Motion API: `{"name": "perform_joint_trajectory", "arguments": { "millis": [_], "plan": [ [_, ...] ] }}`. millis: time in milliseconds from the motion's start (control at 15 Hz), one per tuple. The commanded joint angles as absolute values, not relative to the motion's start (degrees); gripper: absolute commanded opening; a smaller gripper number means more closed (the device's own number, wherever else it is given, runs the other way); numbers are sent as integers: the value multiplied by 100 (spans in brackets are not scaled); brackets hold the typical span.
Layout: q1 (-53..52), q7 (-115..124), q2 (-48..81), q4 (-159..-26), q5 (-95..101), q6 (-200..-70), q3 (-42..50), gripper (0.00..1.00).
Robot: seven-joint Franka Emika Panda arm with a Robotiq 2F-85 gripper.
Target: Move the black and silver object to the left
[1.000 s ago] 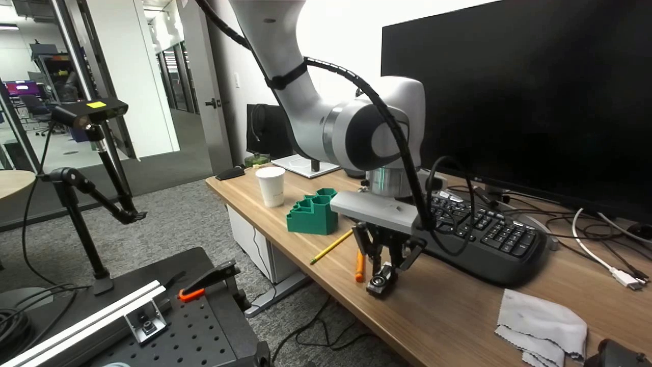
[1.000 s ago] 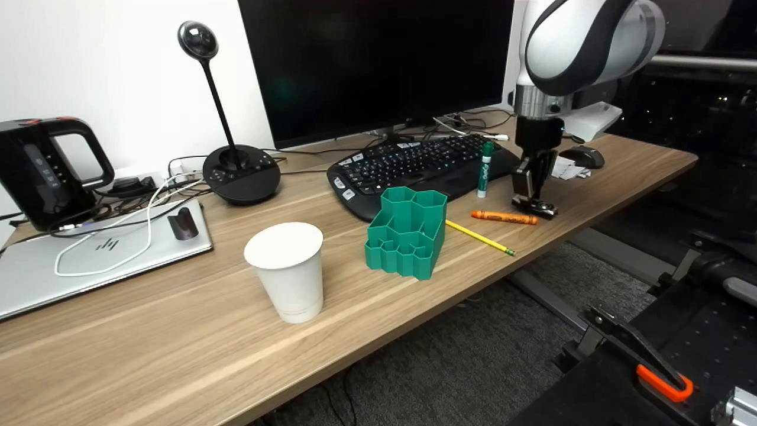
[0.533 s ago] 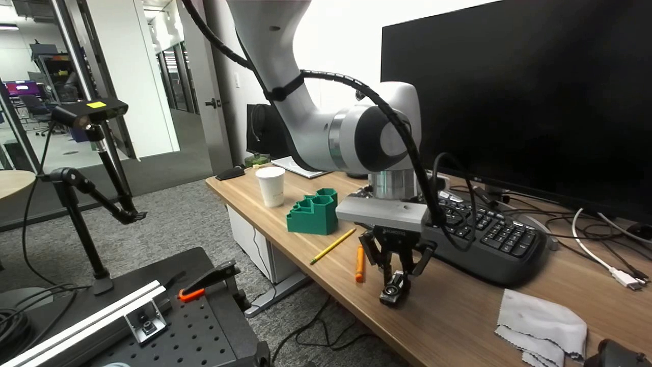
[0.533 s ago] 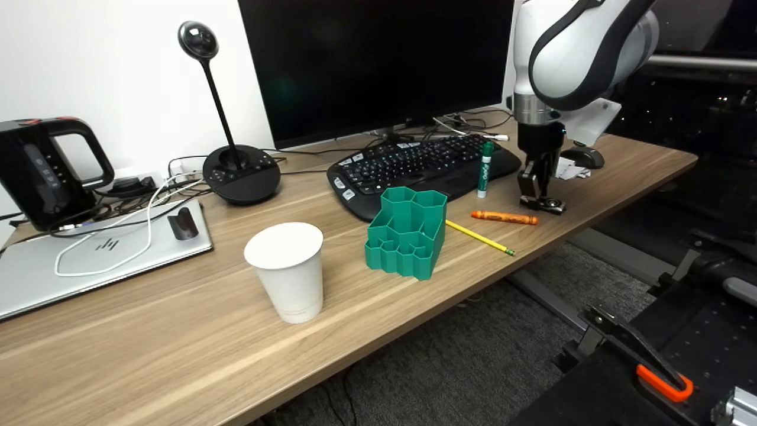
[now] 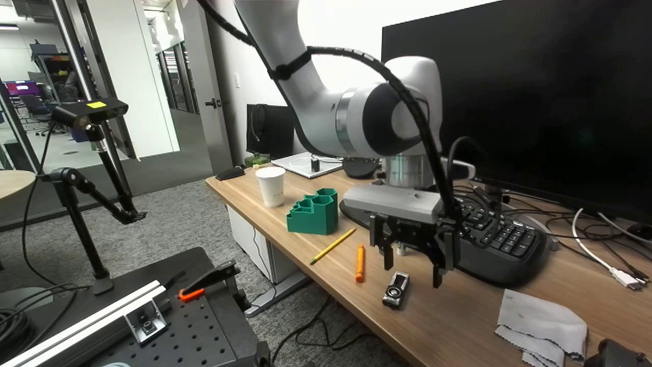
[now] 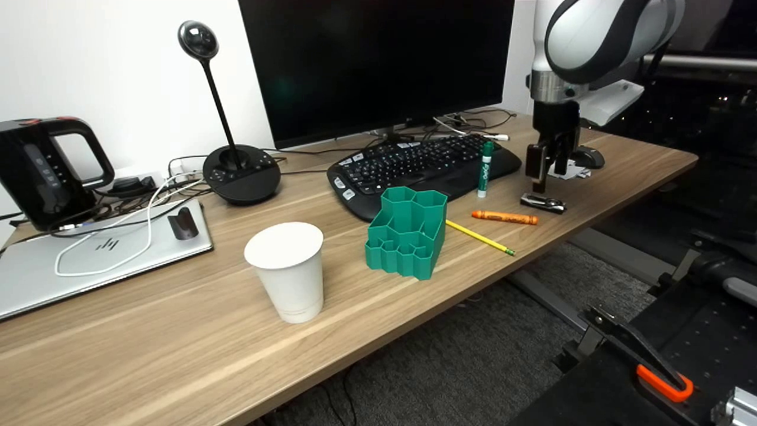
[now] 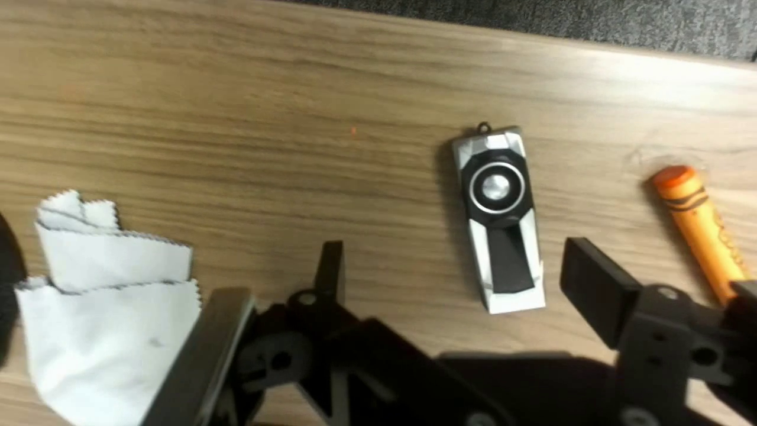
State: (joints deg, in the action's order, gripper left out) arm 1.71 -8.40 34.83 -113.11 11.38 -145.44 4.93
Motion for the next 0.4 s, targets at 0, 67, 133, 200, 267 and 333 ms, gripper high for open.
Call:
{"name": "perform_joint_trajectory", "arguments": {
  "millis": [0, 67, 133, 200, 267, 333],
  "plan": [
    [348, -848, 3253, -11379, 961, -14357, 438, 98],
    [482, -909, 3009, -11460, 825, -14195, 422, 100],
    [573, -951, 2819, -11535, 753, -14095, 413, 100],
    [616, -960, 2694, -11606, 732, -14057, 406, 100],
    [618, -961, 2642, -11658, 725, -14055, 398, 100],
    [610, -958, 2637, -11690, 721, -14056, 379, 100]
  ]
}}
